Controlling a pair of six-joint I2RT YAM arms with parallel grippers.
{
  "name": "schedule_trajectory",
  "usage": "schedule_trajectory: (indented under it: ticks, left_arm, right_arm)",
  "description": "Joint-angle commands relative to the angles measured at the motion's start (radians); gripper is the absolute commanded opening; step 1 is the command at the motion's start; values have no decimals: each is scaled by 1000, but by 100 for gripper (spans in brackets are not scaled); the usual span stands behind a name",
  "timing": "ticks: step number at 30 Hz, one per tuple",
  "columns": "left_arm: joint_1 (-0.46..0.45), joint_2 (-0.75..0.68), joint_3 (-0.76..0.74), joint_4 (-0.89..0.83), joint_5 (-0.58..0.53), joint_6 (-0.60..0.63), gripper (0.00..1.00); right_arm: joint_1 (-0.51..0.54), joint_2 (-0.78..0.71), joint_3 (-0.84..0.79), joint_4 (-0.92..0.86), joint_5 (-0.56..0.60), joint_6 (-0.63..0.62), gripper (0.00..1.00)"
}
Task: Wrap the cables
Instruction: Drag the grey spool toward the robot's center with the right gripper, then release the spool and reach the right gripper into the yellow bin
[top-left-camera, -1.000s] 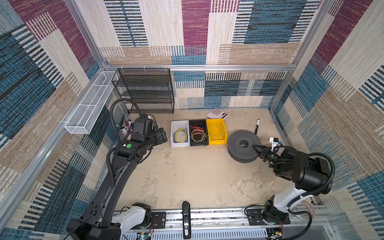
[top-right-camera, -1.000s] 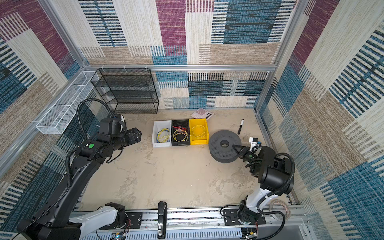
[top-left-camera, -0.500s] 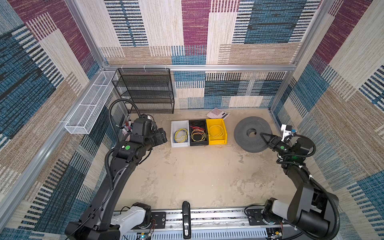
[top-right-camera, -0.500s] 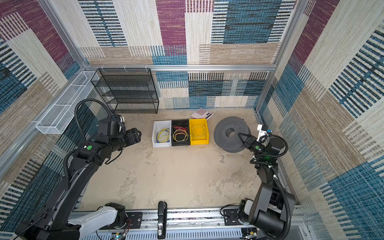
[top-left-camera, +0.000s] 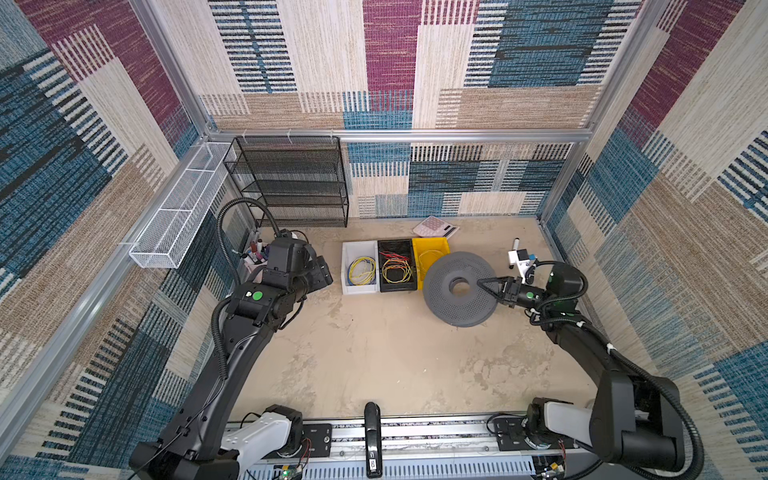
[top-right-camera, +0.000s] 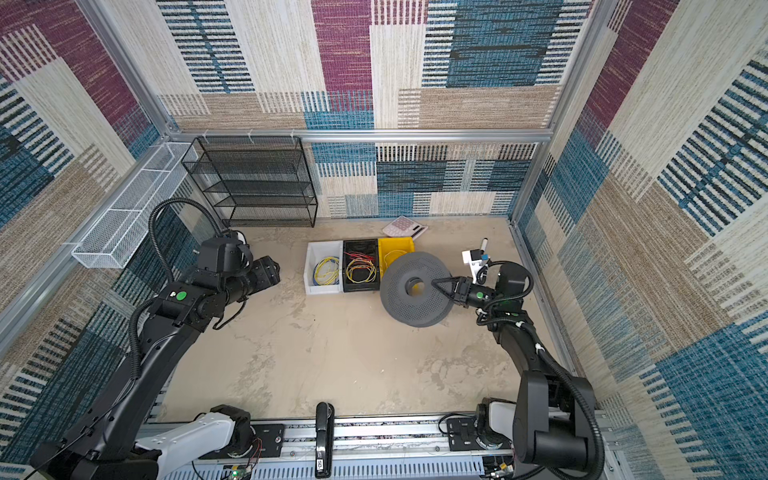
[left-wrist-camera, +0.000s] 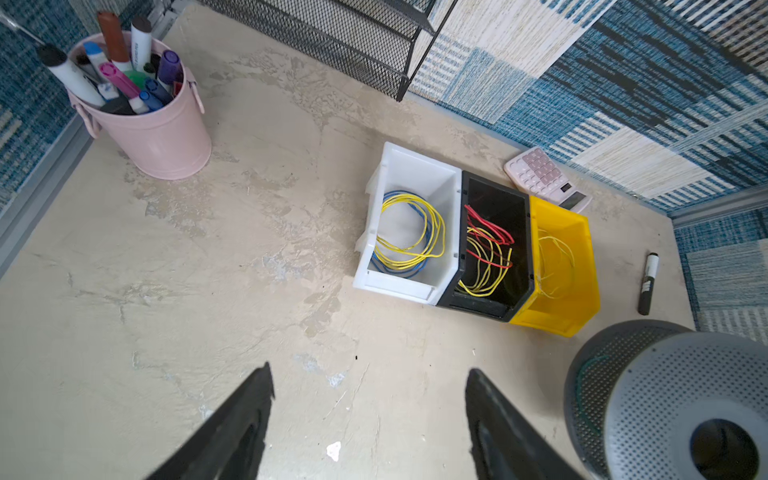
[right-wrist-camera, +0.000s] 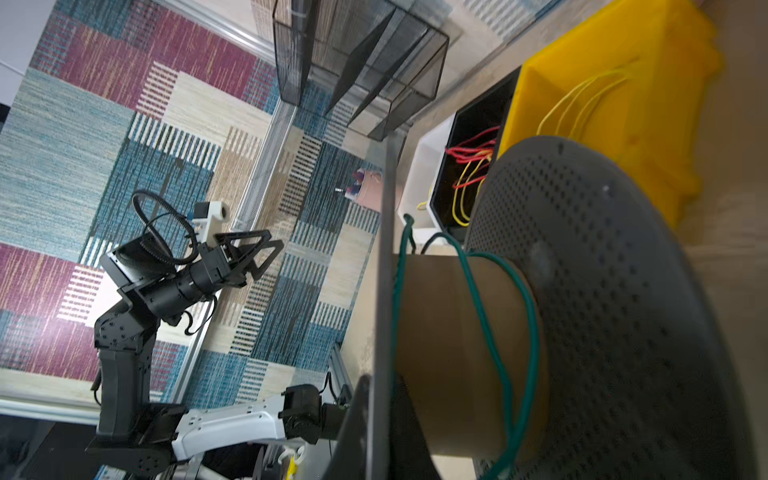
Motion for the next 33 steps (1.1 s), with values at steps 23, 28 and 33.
schedule_trajectory:
  ticks: [23, 28, 33]
  left_arm:
    - [-14, 140, 77, -63, -72, 11, 71]
    - [-14, 152, 88, -75, -61, 21, 71]
    - [-16, 140, 72, -80, -56, 12, 71]
  right_arm:
    - [310, 497, 12, 511, 28, 109, 0]
    - [310, 569, -13, 583, 27, 126, 0]
    - [310, 585, -15, 546, 44, 82, 0]
